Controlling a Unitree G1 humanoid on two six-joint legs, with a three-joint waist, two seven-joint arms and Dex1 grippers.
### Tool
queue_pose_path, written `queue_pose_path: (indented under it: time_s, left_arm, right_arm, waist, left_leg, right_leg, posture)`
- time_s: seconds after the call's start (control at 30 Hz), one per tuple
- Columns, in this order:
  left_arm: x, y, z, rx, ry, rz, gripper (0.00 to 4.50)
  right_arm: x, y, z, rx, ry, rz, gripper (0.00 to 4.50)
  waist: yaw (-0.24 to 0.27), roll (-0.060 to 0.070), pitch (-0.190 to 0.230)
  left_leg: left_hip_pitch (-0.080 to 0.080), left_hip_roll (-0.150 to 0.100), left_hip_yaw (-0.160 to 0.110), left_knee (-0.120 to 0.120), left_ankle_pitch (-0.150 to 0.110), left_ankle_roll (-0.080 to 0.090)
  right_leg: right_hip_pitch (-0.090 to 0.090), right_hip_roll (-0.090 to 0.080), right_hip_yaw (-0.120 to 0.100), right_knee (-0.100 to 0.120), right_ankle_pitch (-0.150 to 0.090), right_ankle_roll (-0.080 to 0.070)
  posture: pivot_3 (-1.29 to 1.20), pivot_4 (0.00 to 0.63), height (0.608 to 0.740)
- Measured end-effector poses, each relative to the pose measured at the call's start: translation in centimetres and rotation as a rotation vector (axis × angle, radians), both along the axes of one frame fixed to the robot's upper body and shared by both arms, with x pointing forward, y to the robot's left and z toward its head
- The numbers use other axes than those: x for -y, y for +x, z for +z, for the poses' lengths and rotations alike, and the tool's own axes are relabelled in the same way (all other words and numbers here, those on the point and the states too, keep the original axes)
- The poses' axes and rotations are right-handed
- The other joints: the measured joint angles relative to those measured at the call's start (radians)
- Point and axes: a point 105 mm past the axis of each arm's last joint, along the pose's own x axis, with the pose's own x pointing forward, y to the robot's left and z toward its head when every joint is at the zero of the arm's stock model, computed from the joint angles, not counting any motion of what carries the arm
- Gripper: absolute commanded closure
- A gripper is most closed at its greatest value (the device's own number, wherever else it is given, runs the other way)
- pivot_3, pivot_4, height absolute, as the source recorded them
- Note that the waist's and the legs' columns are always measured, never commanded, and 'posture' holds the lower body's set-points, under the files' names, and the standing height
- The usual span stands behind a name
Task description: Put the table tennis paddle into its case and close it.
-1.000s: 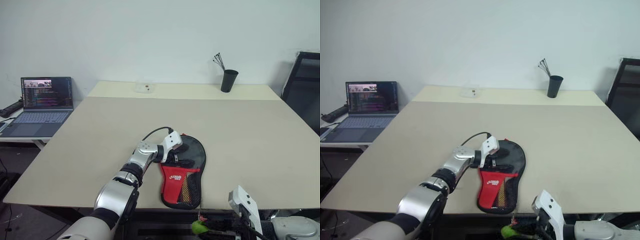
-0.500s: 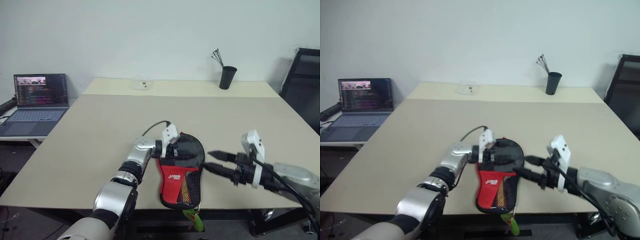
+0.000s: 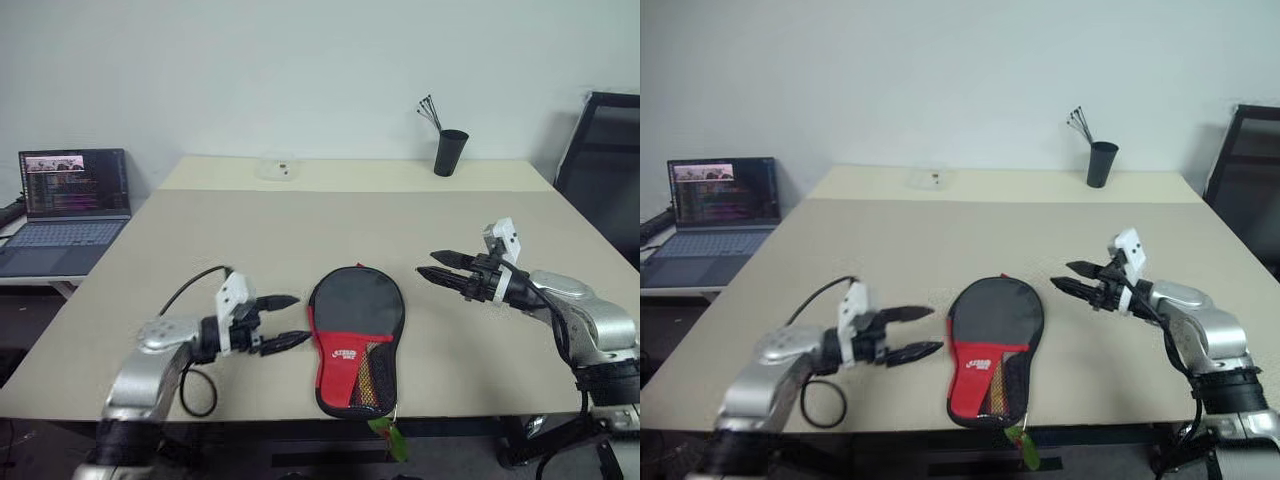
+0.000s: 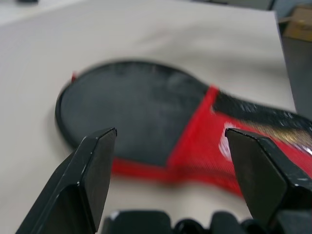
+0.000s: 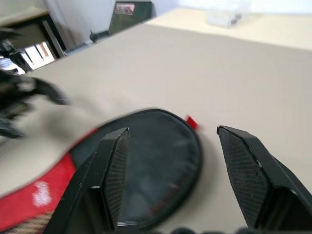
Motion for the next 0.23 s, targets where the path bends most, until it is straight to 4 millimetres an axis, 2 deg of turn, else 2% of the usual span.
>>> queue_pose_path:
  time_s: [0.23]
  left_arm:
    - [-0.9,0.4,0.1,0.01,-0.003,0.083,0.61]
  right_arm:
    - [1.3,0.5,-1.8,-0.046,-0.081,0.002,1.39]
  waist:
    - [0.0,0.001,0.0]
  left_leg:
    - [0.0,0.001,0.004,-0.001,0.0,0.0]
  right_leg:
    - [-0.001,-0.001,0.001,0.0,0.002,0.002]
  posture:
    - [0.0,0.15,0.74]
